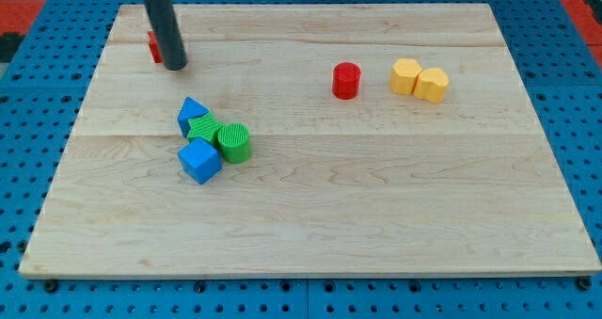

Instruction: Slide the green circle to the top center

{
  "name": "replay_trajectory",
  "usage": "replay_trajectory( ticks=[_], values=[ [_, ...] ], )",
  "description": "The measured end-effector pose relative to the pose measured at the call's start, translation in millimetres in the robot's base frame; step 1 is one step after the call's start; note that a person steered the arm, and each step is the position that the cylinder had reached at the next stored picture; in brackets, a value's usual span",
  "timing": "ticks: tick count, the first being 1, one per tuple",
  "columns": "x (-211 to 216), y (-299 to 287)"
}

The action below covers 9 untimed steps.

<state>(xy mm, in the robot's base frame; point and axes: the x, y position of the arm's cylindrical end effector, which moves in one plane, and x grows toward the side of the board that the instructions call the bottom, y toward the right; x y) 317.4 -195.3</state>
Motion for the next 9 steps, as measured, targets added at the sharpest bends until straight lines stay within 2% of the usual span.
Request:
replay_trajectory(
  ticks=[1, 2, 3, 4, 5, 6, 7, 9],
  values=[
    [-43, -12],
    [-29, -14],
    [-16, 25],
    [-32, 26],
    [-40, -7],
    [-39, -7],
    [-16, 62],
    [34, 133]
  ],
)
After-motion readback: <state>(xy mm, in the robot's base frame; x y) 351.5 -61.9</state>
